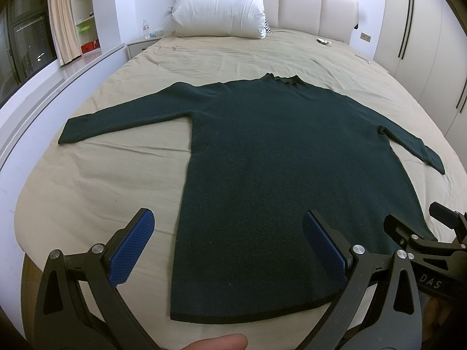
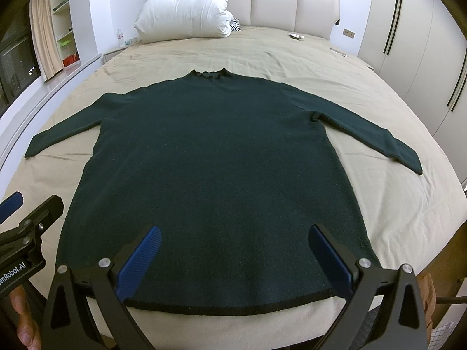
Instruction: Fold small clothes
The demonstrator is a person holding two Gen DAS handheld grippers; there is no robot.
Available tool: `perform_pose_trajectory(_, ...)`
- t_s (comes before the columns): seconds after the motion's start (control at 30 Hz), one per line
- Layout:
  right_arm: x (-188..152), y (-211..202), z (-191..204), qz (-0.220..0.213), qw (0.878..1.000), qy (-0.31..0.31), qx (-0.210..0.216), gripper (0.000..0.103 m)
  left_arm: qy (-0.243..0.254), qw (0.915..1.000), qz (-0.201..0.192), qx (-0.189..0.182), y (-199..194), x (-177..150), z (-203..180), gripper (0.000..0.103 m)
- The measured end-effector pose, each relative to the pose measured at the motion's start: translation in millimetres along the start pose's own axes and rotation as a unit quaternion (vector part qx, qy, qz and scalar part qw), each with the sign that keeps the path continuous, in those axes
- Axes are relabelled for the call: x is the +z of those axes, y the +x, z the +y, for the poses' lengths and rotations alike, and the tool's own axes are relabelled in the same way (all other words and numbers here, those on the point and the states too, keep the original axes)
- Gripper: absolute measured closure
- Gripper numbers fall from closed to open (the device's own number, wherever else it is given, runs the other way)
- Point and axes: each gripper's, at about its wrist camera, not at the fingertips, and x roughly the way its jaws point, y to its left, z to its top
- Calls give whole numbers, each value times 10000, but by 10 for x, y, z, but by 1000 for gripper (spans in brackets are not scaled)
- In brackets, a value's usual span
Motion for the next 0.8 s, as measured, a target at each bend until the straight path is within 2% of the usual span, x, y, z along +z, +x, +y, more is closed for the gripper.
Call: perform_pose_trajectory(0.8, -3, 0, 10, 0, 10000, 0, -7, 0, -20, 10000, 28, -86, 10, -25, 23, 0)
